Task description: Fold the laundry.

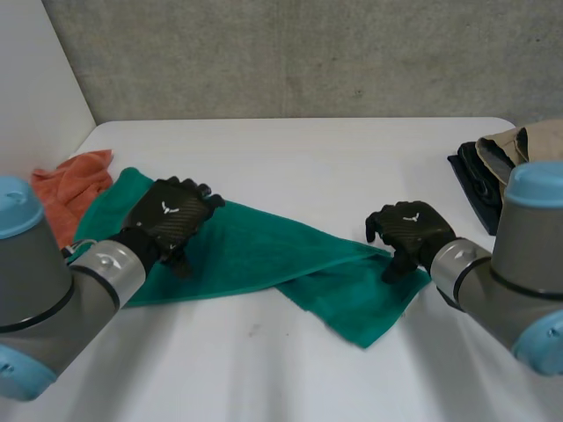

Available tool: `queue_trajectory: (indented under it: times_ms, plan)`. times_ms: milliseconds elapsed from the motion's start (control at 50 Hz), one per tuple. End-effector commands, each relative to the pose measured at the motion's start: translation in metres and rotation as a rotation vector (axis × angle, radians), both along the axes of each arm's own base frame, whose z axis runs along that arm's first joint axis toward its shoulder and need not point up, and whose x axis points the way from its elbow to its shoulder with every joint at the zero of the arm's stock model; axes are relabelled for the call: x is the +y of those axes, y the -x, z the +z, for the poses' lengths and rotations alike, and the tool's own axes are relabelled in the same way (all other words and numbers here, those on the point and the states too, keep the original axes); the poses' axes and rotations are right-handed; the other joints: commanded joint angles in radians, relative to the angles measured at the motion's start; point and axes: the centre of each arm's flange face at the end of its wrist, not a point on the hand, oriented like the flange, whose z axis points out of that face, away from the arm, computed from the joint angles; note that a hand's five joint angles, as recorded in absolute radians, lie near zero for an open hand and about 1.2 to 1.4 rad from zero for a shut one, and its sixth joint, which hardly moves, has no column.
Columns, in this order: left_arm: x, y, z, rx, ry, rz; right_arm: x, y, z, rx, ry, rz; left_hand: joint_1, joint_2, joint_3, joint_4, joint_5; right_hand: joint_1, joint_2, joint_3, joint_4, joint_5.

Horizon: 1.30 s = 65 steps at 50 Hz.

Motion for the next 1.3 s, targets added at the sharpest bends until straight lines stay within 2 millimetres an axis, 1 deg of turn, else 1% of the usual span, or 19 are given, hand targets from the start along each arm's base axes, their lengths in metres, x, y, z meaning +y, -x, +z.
queue_trajectory:
  times_ms: [20, 100, 220, 500, 540, 580, 660, 680, 720, 740, 760, 780, 840, 900, 920, 980, 1120, 1200, 1300]
  plan:
    - [0.026, -0.011, -0.003, -0.008, -0.084, 0.010, -0.020, 0.000, -0.004, -0.028, -0.120, -0.042, -0.013, -0.021, -0.021, -0.015, -0.005, -0.056, -0.064, -0.072, -0.072, -0.059]
    - [0.036, -0.016, -0.005, -0.007, -0.099, 0.020, -0.026, -0.002, -0.010, -0.038, -0.149, -0.020, -0.025, -0.033, -0.032, -0.027, -0.017, -0.047, -0.056, -0.064, -0.063, -0.051]
    - [0.043, -0.022, -0.002, 0.000, -0.091, 0.036, -0.034, -0.008, -0.018, -0.049, -0.136, -0.004, -0.037, -0.045, -0.044, -0.039, -0.029, -0.006, -0.015, -0.023, -0.022, -0.009]
    - [0.045, -0.031, -0.001, 0.015, -0.096, 0.068, -0.038, -0.019, -0.042, -0.031, -0.157, 0.001, -0.042, -0.050, -0.050, -0.044, -0.035, 0.067, 0.059, 0.051, 0.051, 0.064]
    - [0.045, -0.032, -0.002, 0.015, -0.102, 0.075, -0.036, -0.021, -0.042, -0.037, -0.152, 0.006, -0.042, -0.051, -0.050, -0.044, -0.035, 0.345, 0.336, 0.328, 0.329, 0.341]
    - [0.045, -0.033, -0.003, 0.015, -0.107, 0.078, -0.037, -0.023, -0.039, -0.049, -0.138, 0.006, -0.045, -0.053, -0.053, -0.047, -0.038, 0.750, 0.742, 0.734, 0.734, 0.747]
    - [0.040, -0.035, -0.004, 0.019, -0.100, 0.094, -0.035, -0.025, -0.020, -0.105, -0.054, -0.001, -0.048, -0.056, -0.056, -0.050, -0.041, 0.752, 0.743, 0.735, 0.736, 0.748]
    - [0.037, -0.036, -0.004, 0.022, -0.095, 0.106, -0.029, -0.029, 0.001, -0.128, 0.014, 0.018, -0.051, -0.059, -0.059, -0.053, -0.044, 0.752, 0.743, 0.735, 0.736, 0.748]
    - [0.033, -0.038, -0.005, 0.027, -0.094, 0.125, -0.023, -0.031, 0.028, -0.153, 0.096, 0.037, -0.051, -0.059, -0.059, -0.053, -0.044, 0.752, 0.743, 0.735, 0.736, 0.748]
    - [0.028, -0.039, -0.005, 0.040, -0.090, 0.148, -0.015, -0.032, 0.053, -0.172, 0.165, 0.055, -0.054, -0.062, -0.062, -0.056, -0.047, 0.752, 0.743, 0.735, 0.736, 0.748]
    - [0.026, -0.040, -0.006, 0.044, -0.089, 0.160, -0.011, -0.031, 0.065, -0.180, 0.194, 0.063, -0.054, -0.062, -0.062, -0.056, -0.047, 0.752, 0.743, 0.735, 0.736, 0.748]
    - [0.020, -0.040, -0.007, 0.058, -0.087, 0.184, -0.002, -0.031, 0.084, -0.196, 0.231, 0.078, -0.066, -0.074, -0.074, -0.068, -0.058, 0.752, 0.743, 0.735, 0.736, 0.748]
    - [0.008, -0.040, -0.013, 0.073, -0.098, 0.232, 0.012, -0.032, 0.104, -0.209, 0.256, 0.112, -0.095, -0.103, -0.103, -0.097, -0.088, 0.752, 0.743, 0.735, 0.736, 0.748]
    - [-0.002, -0.041, -0.021, 0.075, -0.120, 0.278, 0.028, -0.036, 0.119, -0.213, 0.268, 0.152, -0.101, -0.109, -0.109, -0.103, -0.094, 0.752, 0.743, 0.735, 0.736, 0.748]
    - [-0.005, -0.042, -0.023, 0.075, -0.127, 0.292, 0.039, -0.038, 0.128, -0.209, 0.277, 0.177, -0.101, -0.109, -0.109, -0.103, -0.094, 0.752, 0.743, 0.735, 0.736, 0.748]
    - [-0.010, -0.043, -0.033, 0.077, -0.173, 0.339, 0.059, -0.041, 0.146, -0.189, 0.321, 0.221, -0.102, -0.110, -0.110, -0.104, -0.094, 0.752, 0.743, 0.735, 0.736, 0.748]
    - [-0.012, -0.046, -0.044, 0.128, -0.255, 0.405, 0.092, -0.046, 0.184, -0.191, 0.431, 0.267, -0.102, -0.110, -0.110, -0.104, -0.094, 0.752, 0.743, 0.735, 0.736, 0.748]
    - [-0.006, -0.044, -0.047, 0.147, -0.307, 0.393, 0.096, -0.047, 0.198, -0.204, 0.479, 0.231, -0.102, -0.110, -0.110, -0.104, -0.094, 0.752, 0.743, 0.735, 0.736, 0.748]
    - [0.009, -0.050, -0.043, 0.136, -0.354, 0.420, 0.099, -0.056, 0.197, -0.177, 0.491, 0.234, -0.098, -0.106, -0.106, -0.100, -0.091, 0.752, 0.743, 0.735, 0.736, 0.748]
